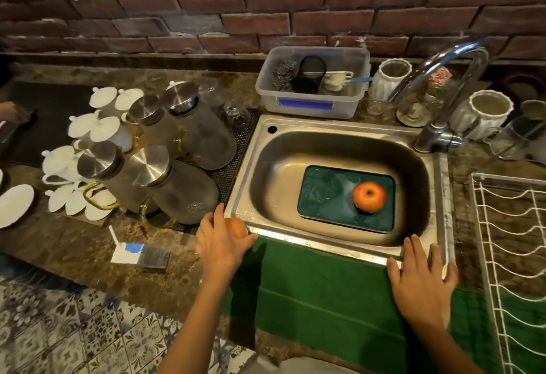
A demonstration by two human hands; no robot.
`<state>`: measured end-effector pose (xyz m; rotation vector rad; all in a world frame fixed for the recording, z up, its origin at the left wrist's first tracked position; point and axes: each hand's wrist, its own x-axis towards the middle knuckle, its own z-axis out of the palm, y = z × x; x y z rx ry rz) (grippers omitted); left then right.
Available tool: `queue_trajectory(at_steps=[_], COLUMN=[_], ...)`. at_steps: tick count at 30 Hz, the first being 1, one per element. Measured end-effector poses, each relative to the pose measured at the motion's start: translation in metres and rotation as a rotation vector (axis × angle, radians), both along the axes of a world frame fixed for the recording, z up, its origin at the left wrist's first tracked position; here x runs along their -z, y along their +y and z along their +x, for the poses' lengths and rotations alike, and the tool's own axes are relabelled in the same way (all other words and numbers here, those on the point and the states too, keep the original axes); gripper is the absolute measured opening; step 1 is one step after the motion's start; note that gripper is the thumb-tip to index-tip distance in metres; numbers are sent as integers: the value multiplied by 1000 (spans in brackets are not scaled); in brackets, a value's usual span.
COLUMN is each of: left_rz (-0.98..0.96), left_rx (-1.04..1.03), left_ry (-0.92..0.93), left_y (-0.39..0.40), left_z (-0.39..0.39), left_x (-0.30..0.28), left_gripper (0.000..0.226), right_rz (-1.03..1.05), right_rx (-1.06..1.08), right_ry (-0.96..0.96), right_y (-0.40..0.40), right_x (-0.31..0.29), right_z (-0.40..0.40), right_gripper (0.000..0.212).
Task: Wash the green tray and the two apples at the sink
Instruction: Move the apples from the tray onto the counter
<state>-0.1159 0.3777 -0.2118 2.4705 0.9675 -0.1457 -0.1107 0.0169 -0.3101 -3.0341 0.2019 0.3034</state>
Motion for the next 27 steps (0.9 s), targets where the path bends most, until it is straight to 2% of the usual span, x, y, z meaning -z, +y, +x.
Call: queue_trajectory(at_steps=[6, 10, 14, 18, 22, 27], left_rz=[167, 203, 36, -187, -268, -296], left_rx=[287, 451, 580, 561, 556, 567], left_ry=[-69, -97, -31, 144, 249, 224], left_y=[-68, -124, -179, -219, -237, -245], left_z=[72, 119, 156, 185, 203, 206], left_x=[-3, 15, 47, 89, 125, 148], left_gripper=[84, 81, 82, 91, 97, 104], right_rz=[41, 31, 42, 44, 66, 74], right_rx=[-15, -9, -4, -5, 9, 6], right_ry=[-20, 38, 69, 90, 88, 81], right_y=[-1, -2, -3, -4, -4, -4], right_x=[-4, -4, -5, -2, 0, 0], right_z=[1, 3, 4, 5, 6, 6], right_gripper=[69, 69, 69, 71, 70, 70])
